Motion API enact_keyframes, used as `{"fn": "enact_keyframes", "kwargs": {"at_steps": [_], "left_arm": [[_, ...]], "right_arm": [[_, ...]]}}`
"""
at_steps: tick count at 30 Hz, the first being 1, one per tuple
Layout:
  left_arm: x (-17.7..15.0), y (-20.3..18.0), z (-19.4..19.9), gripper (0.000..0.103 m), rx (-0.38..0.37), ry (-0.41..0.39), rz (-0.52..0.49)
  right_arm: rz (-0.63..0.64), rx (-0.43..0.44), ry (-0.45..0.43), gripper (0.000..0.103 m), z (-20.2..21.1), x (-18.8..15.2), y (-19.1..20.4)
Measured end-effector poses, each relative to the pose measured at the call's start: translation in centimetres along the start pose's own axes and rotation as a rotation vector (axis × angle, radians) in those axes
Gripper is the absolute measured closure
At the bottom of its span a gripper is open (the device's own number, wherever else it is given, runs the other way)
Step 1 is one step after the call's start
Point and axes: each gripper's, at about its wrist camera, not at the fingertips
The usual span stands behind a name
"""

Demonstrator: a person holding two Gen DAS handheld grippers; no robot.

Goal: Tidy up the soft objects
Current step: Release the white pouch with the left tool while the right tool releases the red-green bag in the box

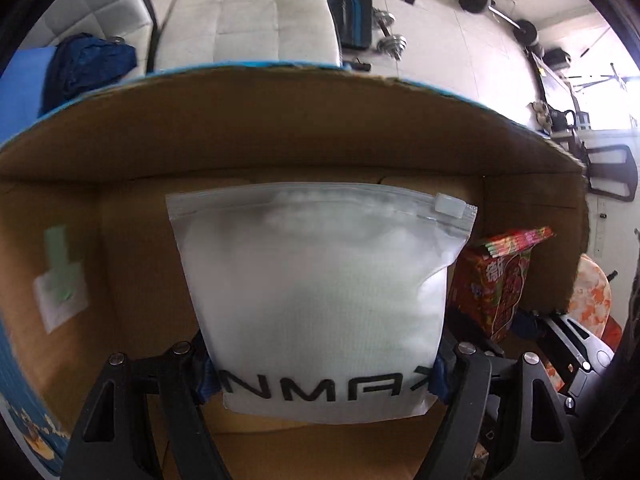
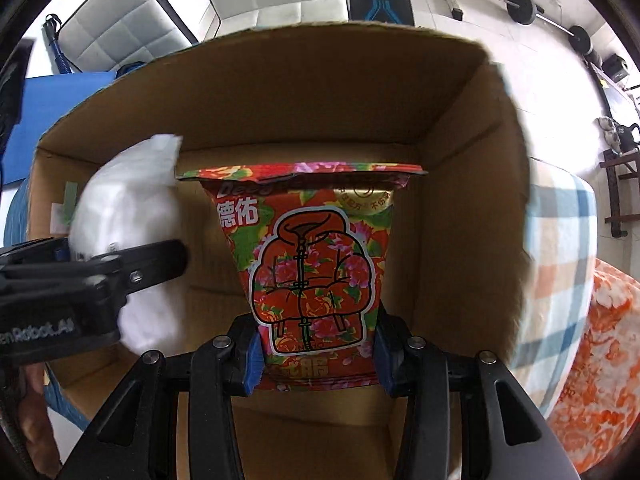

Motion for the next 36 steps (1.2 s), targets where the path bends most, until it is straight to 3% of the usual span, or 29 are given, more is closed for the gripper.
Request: {"fn": "enact_keyframes", "kwargs": {"at_steps": [8, 15, 21, 25, 29, 33, 36], "left_arm": [[0.3, -0.5, -1.7, 0.024, 0.012, 0.050, 0.003], [-0.2, -0.1, 0.6, 0.013, -0.016, 0.030, 0.032], [-1.9, -0.2, 4.1, 0.004, 0.038, -0.049, 0.015], [-4.3, -0.2, 6.1, 0.001, 0.097, -0.122, 0.000], [-6.5, 0.1, 7.2, 0.001, 0.137, -0.195, -0.013], [-8.5, 1.1, 8.1, 0.001, 0.175, -0.260, -0.039], [-10.2, 1.4, 8.8, 0.001, 0.192, -0.322, -0.031]], "right_arm": [[-0.023, 0.020, 0.028, 0.054, -2.1, 1.6, 0.2], [-0.007, 0.030, 0.037, 0.041, -1.4, 1.6, 1.1], [0.015, 0.004, 0.030, 0.025, 0.6, 0.7, 2.4], [0.042, -0.036, 0.016, 0.022, 2.2, -0.8, 3.2], [0.028, -0.008, -0.008, 0.000, 3.9, -2.6, 3.8], [0.008, 0.028, -0.057, 0.000, 5.5, -5.1, 2.8], [0.010, -0.011, -0.110, 0.000, 6.7, -6.7, 2.9]]}}
Point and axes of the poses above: each gripper's, at about its wrist camera, not at the fingertips, and z roughly against the way its jaws point, y to its left, x to its top, and after that the axes turned 1 degree about x, right-handed
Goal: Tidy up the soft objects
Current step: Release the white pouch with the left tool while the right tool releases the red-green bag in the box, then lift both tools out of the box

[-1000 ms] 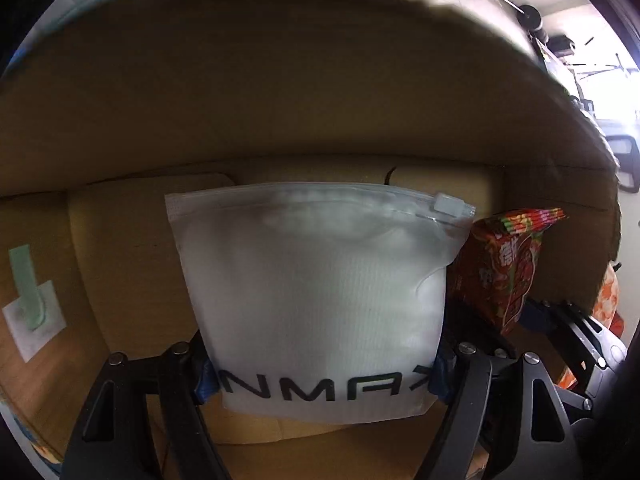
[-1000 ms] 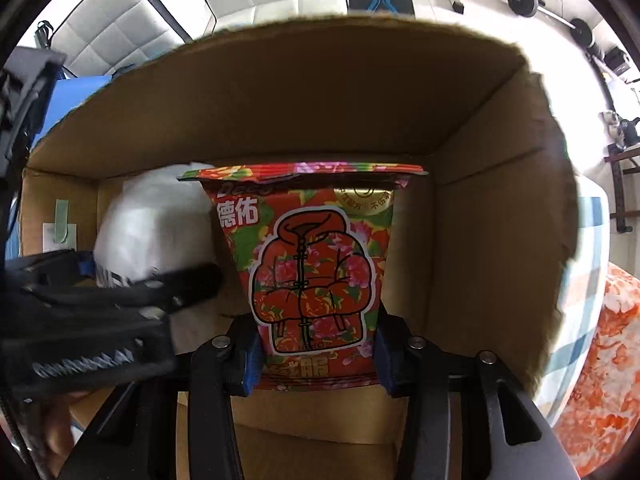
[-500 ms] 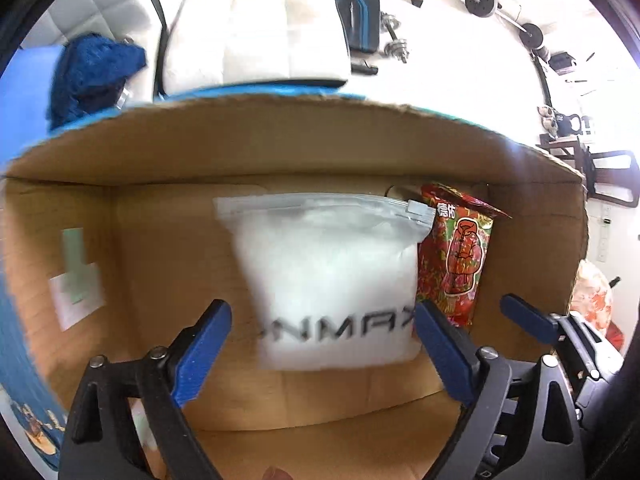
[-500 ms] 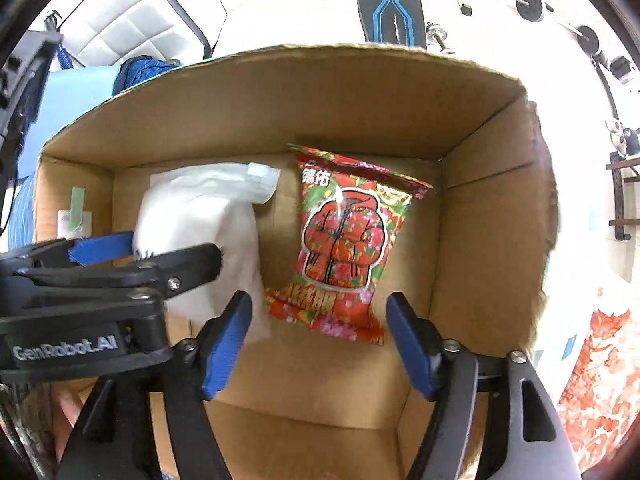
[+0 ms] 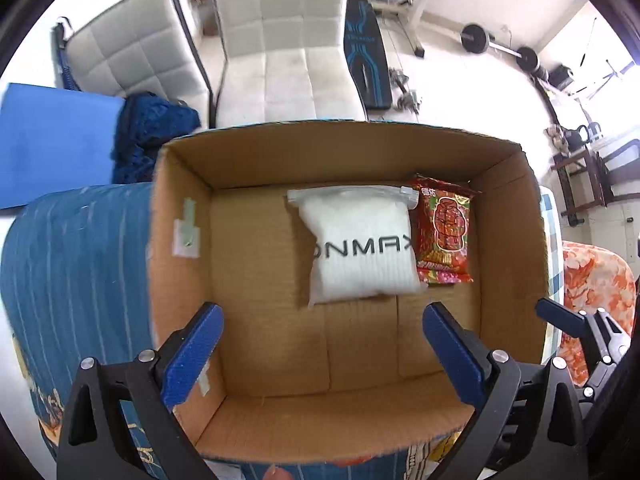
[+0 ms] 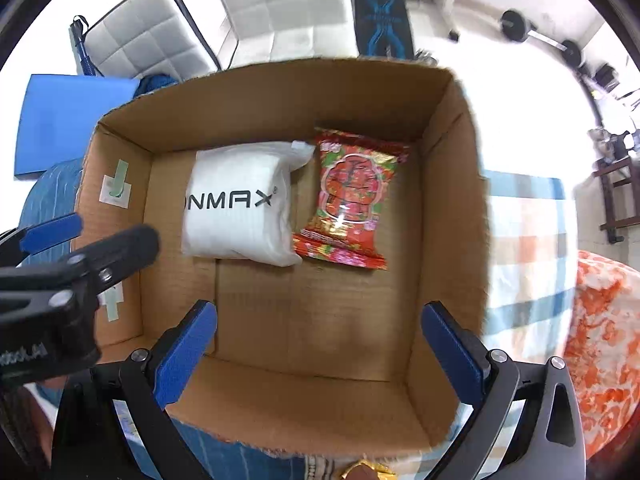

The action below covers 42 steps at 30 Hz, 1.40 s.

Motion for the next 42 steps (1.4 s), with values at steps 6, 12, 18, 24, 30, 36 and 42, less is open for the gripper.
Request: {"fn": "enact_keyframes", "kwargs": {"at_steps": [6, 12, 18, 24, 30, 36, 42], "left_arm": [[-2.7, -0.4, 3.1, 0.001, 0.033, -0.115, 0.020], [-5.9, -0.5, 6.9, 0.001, 0.036, -0.201, 0.015], [-8.7, -1.1, 9.9, 0.001, 0.049, -0.264, -0.005], [-11.0, -1.8, 11.9, 0.001, 0.044, -0.295, -0.018], [-12.7, -2.0, 13.2, 0.001, 0.020, -0.312, -0.013], [-14.3, -0.7, 13.8, 0.001, 0.002, -0.307, 0.019], [-17.6, 3.1, 11.6, 0.001, 0.064, -0.232, 0.056]], "right_arm": [[0.000, -0.035, -0.081, 0.000, 3.4, -2.8, 0.5], [0.001, -0.020, -0.154, 0.000, 7.3, -6.0, 1.2], [0.014, -0.023, -0.209, 0.000, 10.2, -9.2, 1.7], [0.025, -0.020, -0.252, 0.000, 13.0, -12.0, 1.9], [0.031, 0.006, -0.275, 0.000, 14.8, -14.0, 2.0], [0.031, 0.033, -0.277, 0.000, 15.4, -15.5, 1.9], [0.042, 0.039, -0.184, 0.000, 12.6, -17.3, -0.6]]}}
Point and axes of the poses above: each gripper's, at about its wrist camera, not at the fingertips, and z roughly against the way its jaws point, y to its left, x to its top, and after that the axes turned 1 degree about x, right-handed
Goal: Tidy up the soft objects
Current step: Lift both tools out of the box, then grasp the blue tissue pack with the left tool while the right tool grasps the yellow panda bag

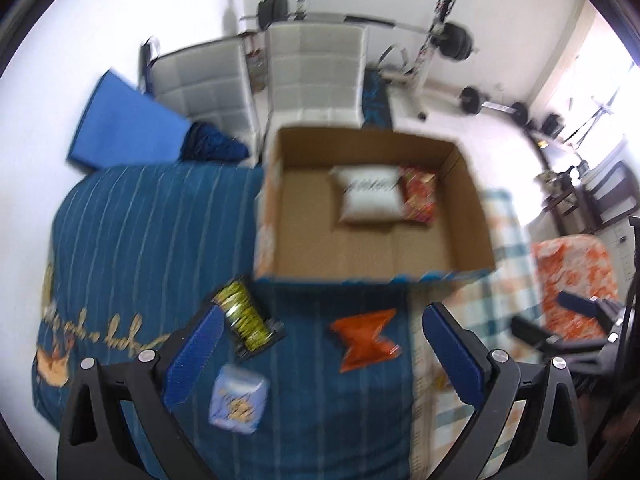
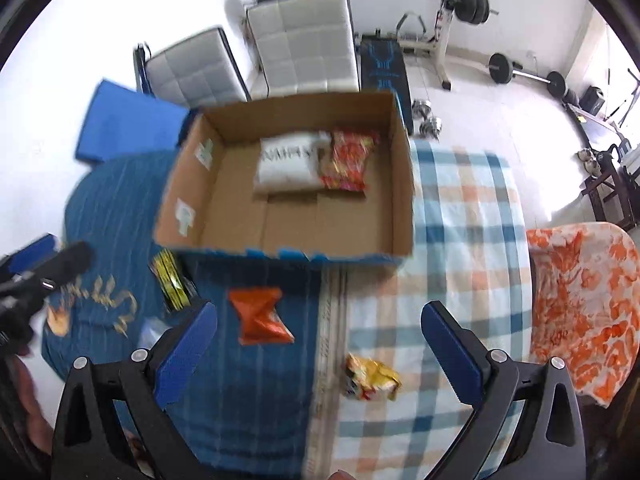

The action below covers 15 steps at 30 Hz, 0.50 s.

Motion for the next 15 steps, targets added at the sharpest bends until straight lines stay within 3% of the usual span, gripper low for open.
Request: {"fn": "enact_keyframes", "kwargs": {"at_steps": [3, 6, 10, 15], "left_arm": [[-2.5, 2.2, -2.3, 0.001, 0.038, 0.074, 0.014], [-5.0, 4.1, -4.9, 0.001, 0.060, 0.153, 0.037], [-8.6, 6.0, -8.1, 0.001, 0.082, 0.263, 0.060], [-12.4, 8.2, -11.9, 0.001, 0.125, 0.381, 0.066]], "right_arm": [[0.058, -0.026, 0.106, 0.000, -2.9, -1.7, -1.3], [0.150, -0.110, 0.245, 0.000, -7.3, -4.0, -2.7], [0.335, -0.188, 0.399, 0.000, -13.1, -7.6, -3.0], [0.494, -0.264, 0.472, 0.000, -17.6, -10.4, -2.2]]}}
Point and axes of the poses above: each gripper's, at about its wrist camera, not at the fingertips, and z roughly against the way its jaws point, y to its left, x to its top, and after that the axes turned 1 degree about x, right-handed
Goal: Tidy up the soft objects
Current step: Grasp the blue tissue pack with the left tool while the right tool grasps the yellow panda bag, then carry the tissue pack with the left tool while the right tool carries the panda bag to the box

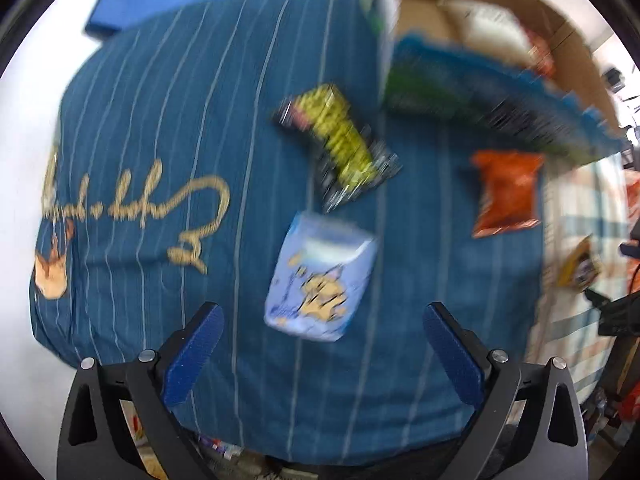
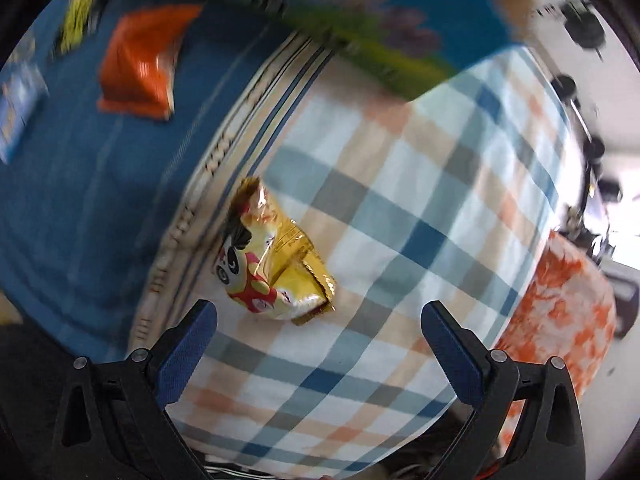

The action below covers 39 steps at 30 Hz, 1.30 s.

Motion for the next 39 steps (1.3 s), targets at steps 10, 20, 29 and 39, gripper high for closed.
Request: {"fn": "enact_keyframes", "kwargs": {"at_steps": [10, 20, 29, 39], "left_arm": [[-0.2, -0.1, -8.4, 0.001, 0.026, 0.185, -0.041], [-0.9, -1.9, -10.3, 0.037, -0.053, 0.223, -0.026], [-3.2, -6.6, -7.1, 0.043, -0.115, 0.179, -0.045], [-4.7, -12.6, -6.3, 0.043, -0.141, 0.181, -0.114]], "right_arm": [[-0.173, 0.160, 0.045, 0.040, -3.4, 1.2, -1.1], [-0.646, 0.689, 0.186, 0.039, -6.6, -2.4, -6.2], [-0.395, 0.405, 0.011, 0.024, -2.1, -2.0, -3.9], [-0.050, 0.158, -0.003, 0.035, -1.2, 0.2, 2.6]]}}
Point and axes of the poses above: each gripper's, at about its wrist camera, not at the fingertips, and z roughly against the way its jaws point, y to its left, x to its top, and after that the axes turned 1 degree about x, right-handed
